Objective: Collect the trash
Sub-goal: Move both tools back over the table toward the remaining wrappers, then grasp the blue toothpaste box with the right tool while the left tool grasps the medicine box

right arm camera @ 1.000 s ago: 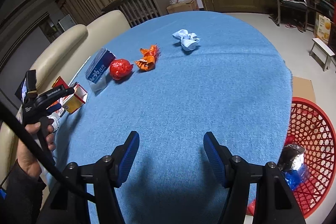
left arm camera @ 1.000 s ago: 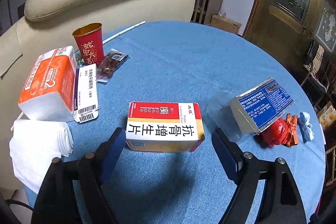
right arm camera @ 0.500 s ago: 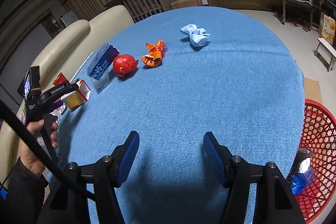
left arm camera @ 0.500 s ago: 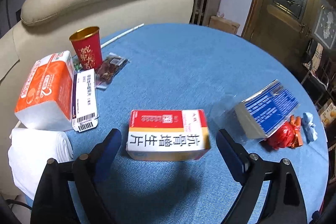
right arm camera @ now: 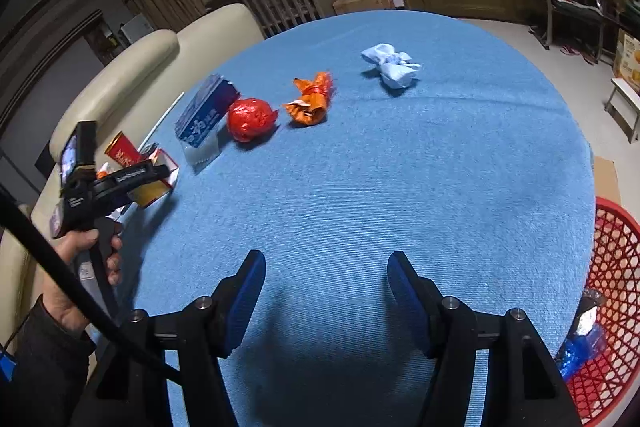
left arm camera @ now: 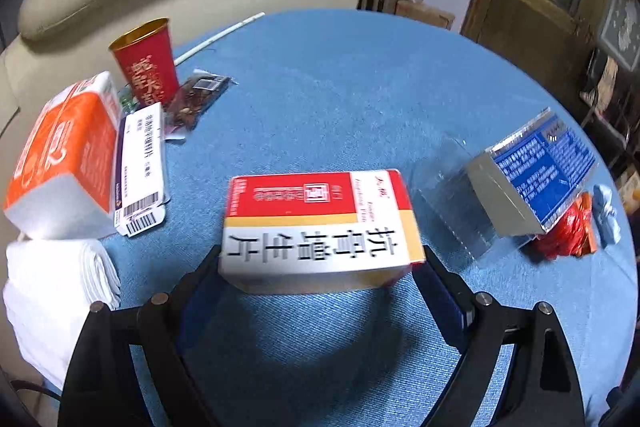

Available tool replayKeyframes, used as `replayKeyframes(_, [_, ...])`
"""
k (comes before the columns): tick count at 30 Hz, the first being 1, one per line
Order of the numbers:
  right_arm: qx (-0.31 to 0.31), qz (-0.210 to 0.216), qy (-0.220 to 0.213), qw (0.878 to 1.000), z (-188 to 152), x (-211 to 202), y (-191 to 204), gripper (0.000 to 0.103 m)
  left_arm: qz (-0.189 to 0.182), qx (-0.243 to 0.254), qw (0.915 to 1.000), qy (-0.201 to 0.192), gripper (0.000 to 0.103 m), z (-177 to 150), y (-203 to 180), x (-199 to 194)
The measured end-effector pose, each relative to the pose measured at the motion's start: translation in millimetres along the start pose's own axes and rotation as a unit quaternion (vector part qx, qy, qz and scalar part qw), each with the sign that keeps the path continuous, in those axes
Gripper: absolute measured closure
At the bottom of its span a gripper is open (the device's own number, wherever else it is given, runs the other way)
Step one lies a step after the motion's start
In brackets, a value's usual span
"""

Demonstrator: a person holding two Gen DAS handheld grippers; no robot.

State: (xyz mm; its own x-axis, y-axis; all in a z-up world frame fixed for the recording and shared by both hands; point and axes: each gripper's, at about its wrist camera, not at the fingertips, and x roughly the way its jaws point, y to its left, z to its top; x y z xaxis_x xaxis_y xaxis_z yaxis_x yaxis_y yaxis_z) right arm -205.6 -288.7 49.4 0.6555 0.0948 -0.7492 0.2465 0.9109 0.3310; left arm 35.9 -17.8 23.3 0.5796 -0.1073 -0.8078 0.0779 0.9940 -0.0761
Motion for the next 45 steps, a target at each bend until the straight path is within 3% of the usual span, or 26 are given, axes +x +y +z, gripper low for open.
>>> replayKeyframes(8, [-0.034, 0.007, -0.015, 0.999, 29.3, 13.6, 30.1, 0.036, -0.011, 0.006, 0.9992, -0.039, 0.021, -18.0, 5.1, -31.6])
replayKeyframes(11, [-0.07, 0.024, -0.034, 0.997, 55.3, 25.6, 64.4, 0.036, -0.015, 0.003, 0.999, -0.042, 0.021, -32.3, 4.6, -41.9])
replayKeyframes(13, [-0.083, 0.036, -0.04, 0.995, 71.4, 35.5, 86.2, 0.03, -0.017, -0.001, 0.999, -0.042, 0.021, -39.0, 5.6, -47.2])
replayKeyframes(20, [-0.014, 0.084, -0.002, 0.996, 121.3, 83.0, 137.0, 0.029, -0.034, -0.014, 0.9983, -0.045, 0.021, -49.5, 13.4, -60.3])
replayKeyframes(24, [0.009, 0.041, 0.004, 0.999, 146.4, 110.3, 138.3, 0.029, -0.035, -0.021, 0.998, -0.049, 0.021, -53.2, 22.9, -64.2])
replayKeyframes(27, [0.068, 0.054, 0.039, 0.995, 155.9, 128.6, 132.1, 0.029, -0.034, -0.027, 0.9979, -0.047, 0.021, -53.4, 28.0, -63.1])
replayKeyframes(30, [0.103, 0.037, 0.045, 0.993, 157.7, 132.4, 133.4, 0.029, -0.032, -0.031, 0.9977, -0.052, 0.021, -52.4, 31.6, -64.9])
replayKeyframes(41, [0.144, -0.01, 0.103, 0.984, 161.3, 175.4, 161.0, 0.029, -0.017, -0.044, 0.9965, -0.069, 0.021, -54.5, 49.0, -80.3])
replayKeyframes(45, [0.14, -0.001, 0.098, 0.985, 159.0, 178.4, 154.2, 0.053, -0.016, -0.042, 0.9963, -0.073, 0.021, -56.5, 49.0, -85.7])
